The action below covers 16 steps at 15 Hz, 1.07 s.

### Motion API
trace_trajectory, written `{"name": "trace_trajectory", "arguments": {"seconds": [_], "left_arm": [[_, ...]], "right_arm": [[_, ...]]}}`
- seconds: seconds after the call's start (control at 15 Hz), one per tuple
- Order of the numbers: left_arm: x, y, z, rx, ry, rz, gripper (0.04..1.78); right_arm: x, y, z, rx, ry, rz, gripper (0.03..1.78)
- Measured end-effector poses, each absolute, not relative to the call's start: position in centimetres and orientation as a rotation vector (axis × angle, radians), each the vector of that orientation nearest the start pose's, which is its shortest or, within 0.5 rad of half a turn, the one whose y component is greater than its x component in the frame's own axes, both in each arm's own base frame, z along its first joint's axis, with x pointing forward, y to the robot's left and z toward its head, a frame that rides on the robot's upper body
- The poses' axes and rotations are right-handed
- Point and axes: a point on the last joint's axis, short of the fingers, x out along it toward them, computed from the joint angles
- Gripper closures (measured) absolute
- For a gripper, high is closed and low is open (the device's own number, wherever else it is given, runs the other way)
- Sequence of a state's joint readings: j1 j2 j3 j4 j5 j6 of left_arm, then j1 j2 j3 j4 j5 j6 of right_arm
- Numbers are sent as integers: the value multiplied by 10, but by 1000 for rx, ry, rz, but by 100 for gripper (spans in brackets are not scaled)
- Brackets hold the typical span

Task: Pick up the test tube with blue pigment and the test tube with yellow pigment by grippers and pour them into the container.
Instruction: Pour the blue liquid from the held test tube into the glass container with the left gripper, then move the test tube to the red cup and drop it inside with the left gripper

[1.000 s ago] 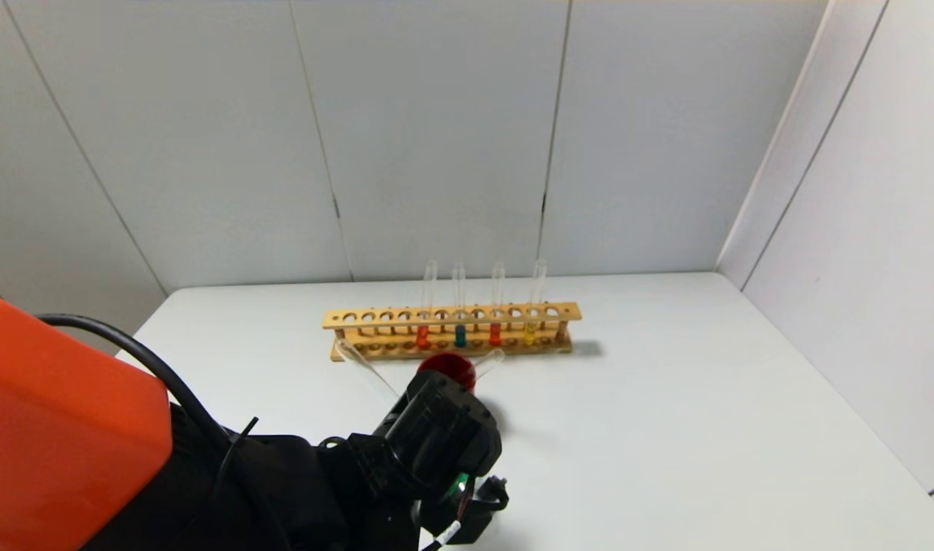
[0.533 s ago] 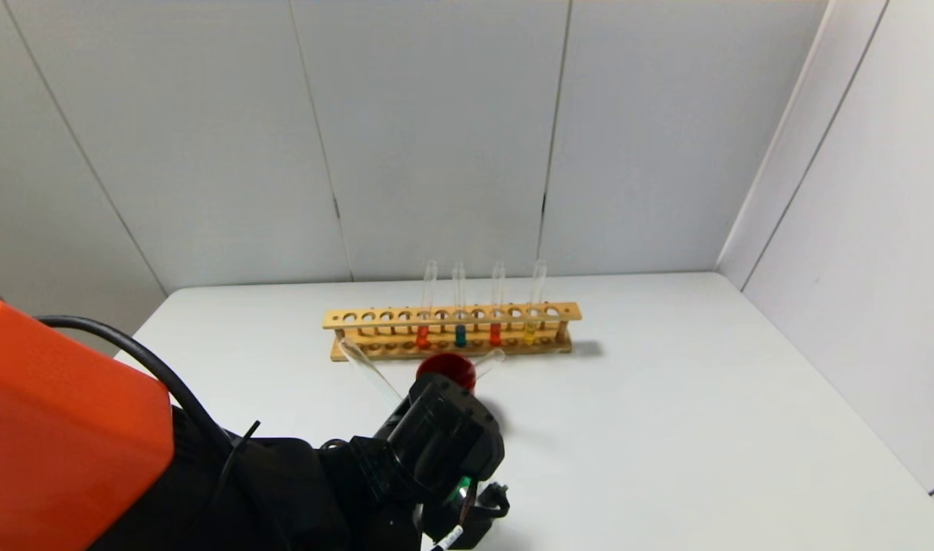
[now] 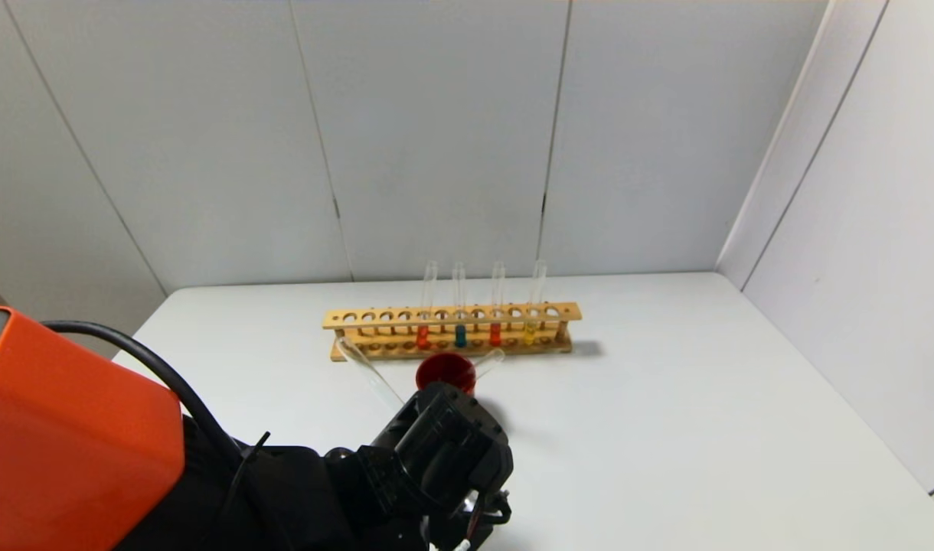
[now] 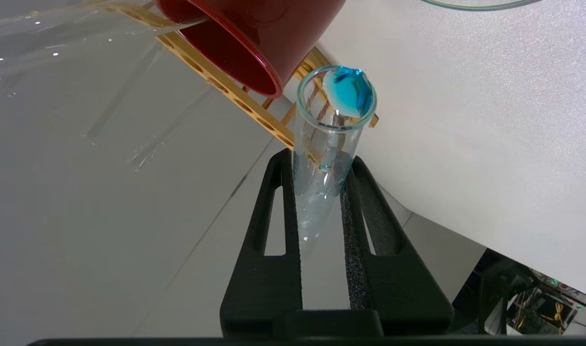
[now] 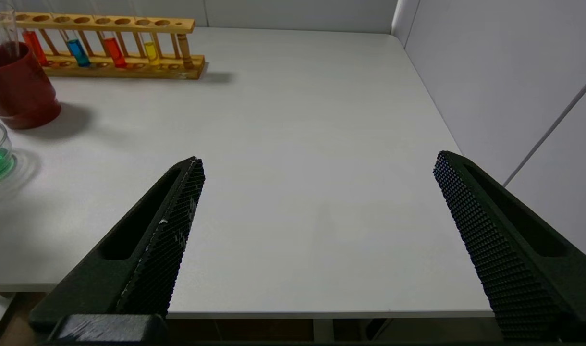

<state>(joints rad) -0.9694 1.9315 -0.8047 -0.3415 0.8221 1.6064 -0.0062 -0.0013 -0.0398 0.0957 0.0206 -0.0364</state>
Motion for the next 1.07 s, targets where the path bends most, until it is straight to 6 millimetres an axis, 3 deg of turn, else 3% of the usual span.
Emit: {"name": "trace_trajectory", "arguments": {"seconds": [0.47, 0.73, 1.07], "left_arm": [[189, -255, 92, 2156, 266, -541, 152], [173, -262, 115, 2065, 148, -489, 152], [158, -238, 137, 1936, 132, -428, 152]], "right_arm": [[-26, 1, 77, -36, 55, 16, 7], [-26, 1, 77, -36, 55, 16, 7], [-26, 1, 77, -36, 55, 15, 7]]}}
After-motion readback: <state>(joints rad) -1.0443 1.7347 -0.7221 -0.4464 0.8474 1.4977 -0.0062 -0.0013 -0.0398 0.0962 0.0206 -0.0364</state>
